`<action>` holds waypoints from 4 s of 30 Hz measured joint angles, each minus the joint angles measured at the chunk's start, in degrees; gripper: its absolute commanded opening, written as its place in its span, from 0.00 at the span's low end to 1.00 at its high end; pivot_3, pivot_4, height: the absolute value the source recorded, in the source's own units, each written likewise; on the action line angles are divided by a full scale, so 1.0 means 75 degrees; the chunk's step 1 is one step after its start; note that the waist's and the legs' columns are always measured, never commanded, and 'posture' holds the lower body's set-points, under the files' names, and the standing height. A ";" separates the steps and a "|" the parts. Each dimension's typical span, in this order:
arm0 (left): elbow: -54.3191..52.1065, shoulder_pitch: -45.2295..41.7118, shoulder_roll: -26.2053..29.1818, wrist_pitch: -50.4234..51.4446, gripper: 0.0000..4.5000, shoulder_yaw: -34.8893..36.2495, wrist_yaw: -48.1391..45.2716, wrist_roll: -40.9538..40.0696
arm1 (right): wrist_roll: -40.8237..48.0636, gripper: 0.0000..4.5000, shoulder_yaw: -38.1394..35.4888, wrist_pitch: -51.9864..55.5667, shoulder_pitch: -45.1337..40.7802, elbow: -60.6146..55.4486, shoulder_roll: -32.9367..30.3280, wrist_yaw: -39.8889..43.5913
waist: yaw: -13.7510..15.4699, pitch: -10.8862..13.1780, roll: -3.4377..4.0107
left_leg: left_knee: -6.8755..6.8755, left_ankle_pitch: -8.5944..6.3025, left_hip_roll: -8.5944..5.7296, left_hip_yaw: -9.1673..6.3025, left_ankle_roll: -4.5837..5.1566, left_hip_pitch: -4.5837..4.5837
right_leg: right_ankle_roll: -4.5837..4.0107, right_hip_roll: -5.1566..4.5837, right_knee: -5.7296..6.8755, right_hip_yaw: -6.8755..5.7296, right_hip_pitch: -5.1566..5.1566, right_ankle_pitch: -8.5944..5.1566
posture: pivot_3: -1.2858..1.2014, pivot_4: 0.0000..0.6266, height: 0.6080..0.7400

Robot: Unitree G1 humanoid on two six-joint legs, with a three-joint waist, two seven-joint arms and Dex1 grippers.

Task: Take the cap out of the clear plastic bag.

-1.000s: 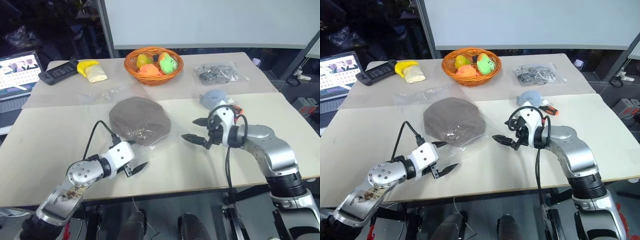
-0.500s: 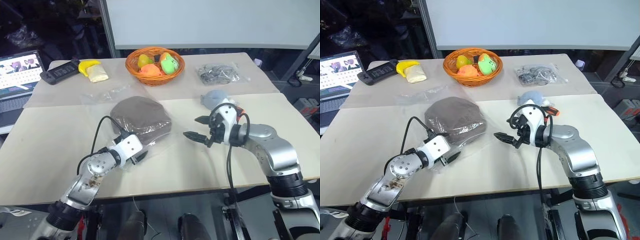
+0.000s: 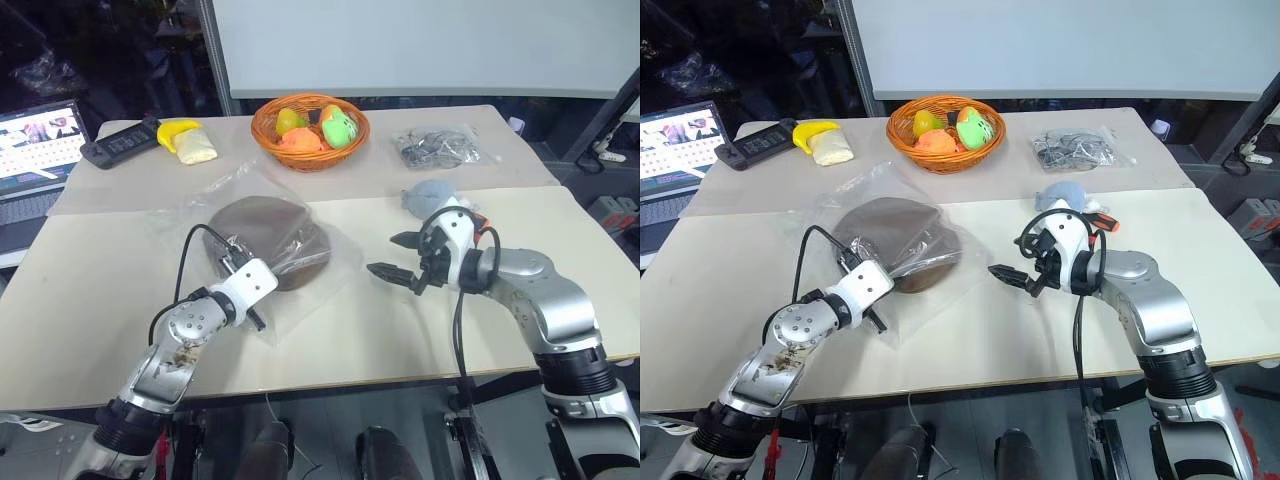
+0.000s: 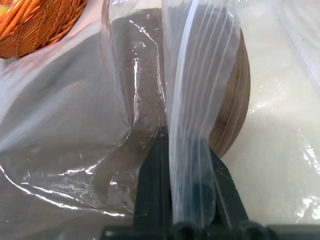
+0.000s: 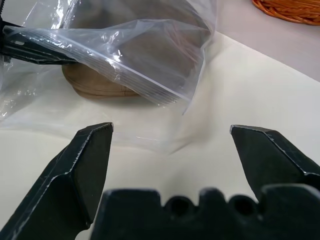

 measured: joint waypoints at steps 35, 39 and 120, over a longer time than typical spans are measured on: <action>0.2317 -0.2563 0.0671 -0.2342 0.01 0.1125 -0.0443 -0.0126 | -0.2098 1.00 0.2452 -0.2447 -0.0981 0.0774 0.2629 -0.1349 | -0.0219 0.0000 -0.0001 | 0.0005 -0.0001 -0.0007 -0.0009 0.0002 -0.0005 | 0.0008 0.0002 0.0019 0.0000 -0.0016 0.0005 | 0.52 0.24 1.00; 0.2331 -0.2604 0.0523 -0.2339 0.01 0.1169 -0.0514 -0.0270 | -0.3356 1.00 0.2917 -0.3727 -0.1536 0.1709 0.2835 -0.1924 | -0.0225 0.0000 -0.0001 | 0.0005 0.0000 -0.0007 -0.0008 0.0001 0.0000 | 0.0008 0.0003 0.0029 0.0001 -0.0018 0.0006 | 0.52 0.24 1.00; 0.1503 -0.1945 0.0885 -0.1660 0.00 0.1278 -0.1116 -0.0316 | -0.7939 0.87 0.4144 -0.7495 -0.3726 0.8542 0.4439 -0.5152 | -0.0439 0.0001 0.0003 | -0.0013 0.0006 0.0000 -0.0009 -0.0008 0.0019 | -0.0003 0.0014 0.0060 0.0019 -0.0036 0.0009 | 0.52 0.24 1.00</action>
